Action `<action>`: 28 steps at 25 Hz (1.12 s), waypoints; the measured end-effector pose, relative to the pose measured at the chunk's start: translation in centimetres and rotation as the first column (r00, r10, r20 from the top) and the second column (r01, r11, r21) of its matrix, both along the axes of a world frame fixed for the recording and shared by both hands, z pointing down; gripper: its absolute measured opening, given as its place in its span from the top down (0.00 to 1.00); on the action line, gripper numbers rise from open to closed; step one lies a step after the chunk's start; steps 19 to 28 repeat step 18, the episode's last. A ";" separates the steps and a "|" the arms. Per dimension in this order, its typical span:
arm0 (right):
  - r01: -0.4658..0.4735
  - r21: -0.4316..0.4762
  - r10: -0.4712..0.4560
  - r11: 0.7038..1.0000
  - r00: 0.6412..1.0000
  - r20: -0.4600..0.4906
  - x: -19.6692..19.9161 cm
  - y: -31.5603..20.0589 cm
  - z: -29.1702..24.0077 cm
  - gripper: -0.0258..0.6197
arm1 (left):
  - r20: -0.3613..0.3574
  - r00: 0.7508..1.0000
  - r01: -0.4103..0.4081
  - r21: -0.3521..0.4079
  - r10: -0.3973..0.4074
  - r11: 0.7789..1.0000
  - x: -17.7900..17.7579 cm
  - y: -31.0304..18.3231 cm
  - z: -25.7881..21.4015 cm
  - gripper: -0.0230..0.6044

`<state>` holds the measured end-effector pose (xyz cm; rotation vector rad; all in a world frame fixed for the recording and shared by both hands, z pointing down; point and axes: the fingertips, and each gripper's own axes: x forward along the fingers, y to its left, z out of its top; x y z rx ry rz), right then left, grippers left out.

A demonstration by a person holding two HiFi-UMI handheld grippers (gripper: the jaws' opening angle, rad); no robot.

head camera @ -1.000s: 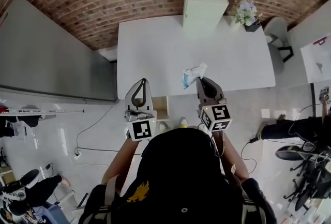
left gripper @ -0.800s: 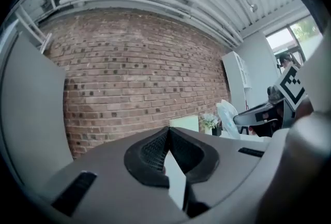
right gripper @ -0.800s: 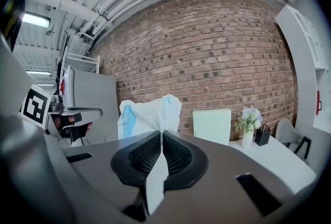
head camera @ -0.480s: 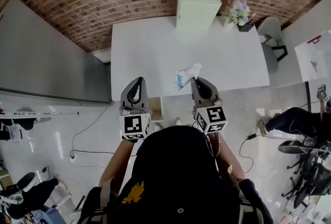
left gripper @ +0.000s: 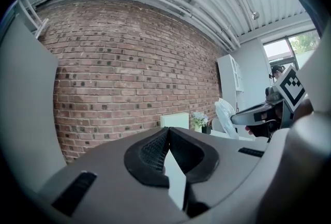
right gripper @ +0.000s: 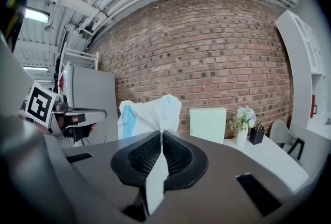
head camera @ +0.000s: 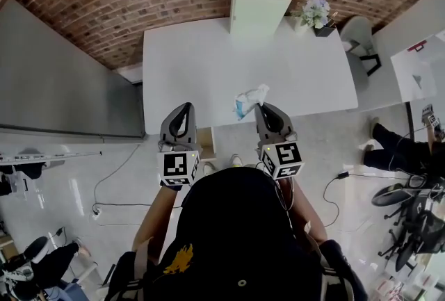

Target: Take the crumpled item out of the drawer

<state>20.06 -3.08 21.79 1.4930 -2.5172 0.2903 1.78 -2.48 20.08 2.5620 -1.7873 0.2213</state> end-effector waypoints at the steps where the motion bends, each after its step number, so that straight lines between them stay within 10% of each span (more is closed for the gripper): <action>1: 0.001 -0.007 -0.001 1.000 1.000 -0.001 0.1 0.1 0.1 0.90 | 0.000 1.000 -0.001 -0.006 0.001 1.000 0.1 0.1 0.2 0.94; 28: 0.059 -0.075 -0.061 0.995 0.998 -0.024 -1.3 0.8 2.1 0.90 | 0.004 0.998 0.064 -0.096 -0.064 0.993 -3.5 3.2 3.4 0.94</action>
